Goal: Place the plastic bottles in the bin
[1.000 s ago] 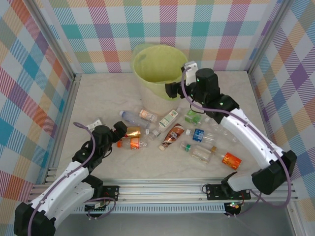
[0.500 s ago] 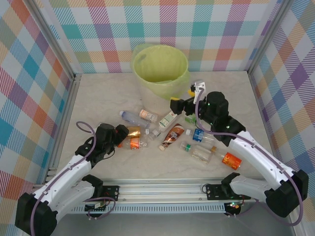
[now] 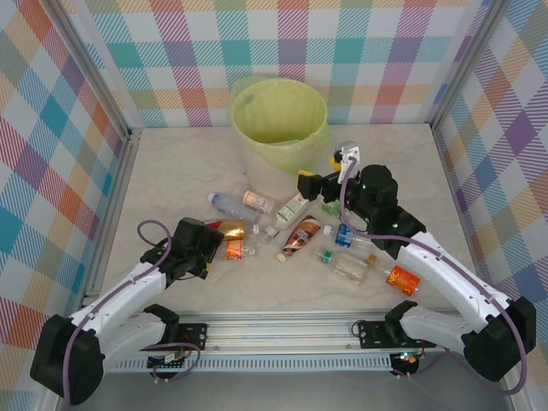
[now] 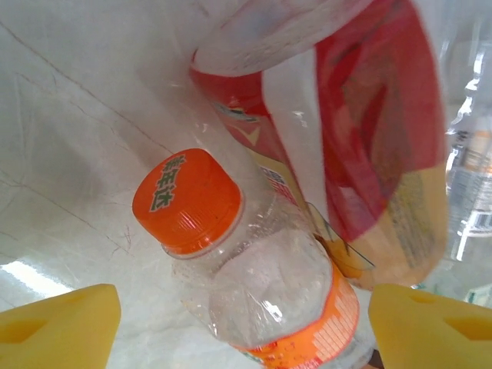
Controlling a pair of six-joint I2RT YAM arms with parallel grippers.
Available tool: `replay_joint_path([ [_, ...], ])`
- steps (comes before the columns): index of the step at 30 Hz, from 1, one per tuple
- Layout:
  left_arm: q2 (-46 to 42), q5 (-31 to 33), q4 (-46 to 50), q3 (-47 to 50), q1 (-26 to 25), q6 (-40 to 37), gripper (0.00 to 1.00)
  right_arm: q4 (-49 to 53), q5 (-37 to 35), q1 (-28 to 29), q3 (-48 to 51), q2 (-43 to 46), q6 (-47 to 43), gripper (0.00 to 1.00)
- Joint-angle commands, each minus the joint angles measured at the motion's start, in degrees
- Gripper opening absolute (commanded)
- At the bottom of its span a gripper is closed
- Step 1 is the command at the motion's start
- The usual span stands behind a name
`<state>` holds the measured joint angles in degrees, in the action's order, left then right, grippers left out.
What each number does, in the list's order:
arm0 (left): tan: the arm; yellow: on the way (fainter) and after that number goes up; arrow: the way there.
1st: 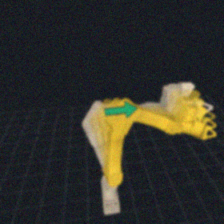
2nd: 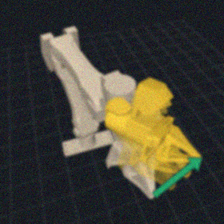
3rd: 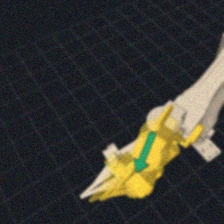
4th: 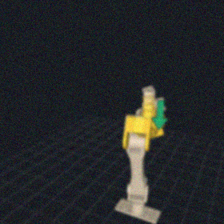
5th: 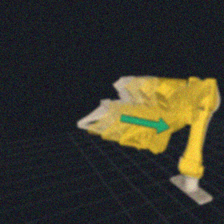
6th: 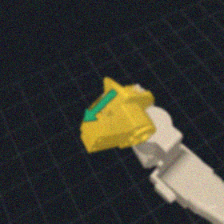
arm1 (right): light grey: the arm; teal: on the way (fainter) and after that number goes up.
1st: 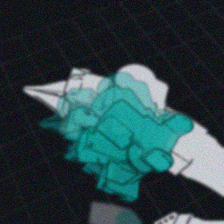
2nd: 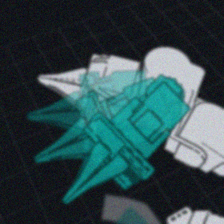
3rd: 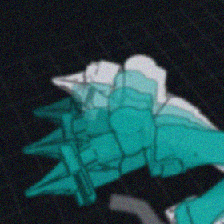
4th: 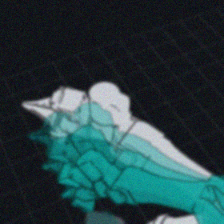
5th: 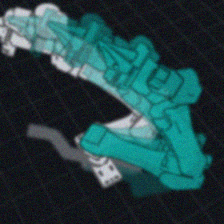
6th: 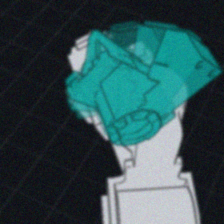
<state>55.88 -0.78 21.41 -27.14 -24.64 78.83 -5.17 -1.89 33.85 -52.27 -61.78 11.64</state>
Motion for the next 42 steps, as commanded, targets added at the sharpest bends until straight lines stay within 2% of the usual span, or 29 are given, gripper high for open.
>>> replay_joint_path([
  [1, 2.31, -1.45, -3.24, -0.11, -0.60, 4.59, 0.83, -2.15, 0.05, 0.43, -1.17, -0.21, 0.94, 1.00],
  [8, 6.76, -0.63, -4.98, 0.36, -1.28, 5.31, 0.82, -1.59, -0.82, 0.43, -0.47, 0.68, 0.84, 1.00],
  [9, 7.38, -0.54, -7.78, 0.71, -1.36, 5.66, 0.82, -1.54, -0.76, 0.43, -0.38, 0.74, 0.80, 1.00],
  [22, 12.70, -1.16, -14.64, 2.67, -2.56, 6.35, 0.72, -0.91, -1.65, 0.43, 0.59, 1.83, 0.40, 1.00],
  [25, 12.37, -0.82, -15.10, 2.71, -2.57, 4.44, 0.69, -0.95, -2.05, 0.44, 0.92, 2.32, 0.38, 1.00],
  [32, 8.33, -0.76, -16.78, 4.25, -2.60, -4.74, 0.61, -1.23, -2.87, 0.43, 1.64, 3.14, 0.14, 1.00],
  [42, -7.46, 6.10, 1.27, 1.17, -2.43, -16.78, 0.54, -3.49, -5.22, 0.45, 3.22, 3.68, -0.14, 1.00],
])
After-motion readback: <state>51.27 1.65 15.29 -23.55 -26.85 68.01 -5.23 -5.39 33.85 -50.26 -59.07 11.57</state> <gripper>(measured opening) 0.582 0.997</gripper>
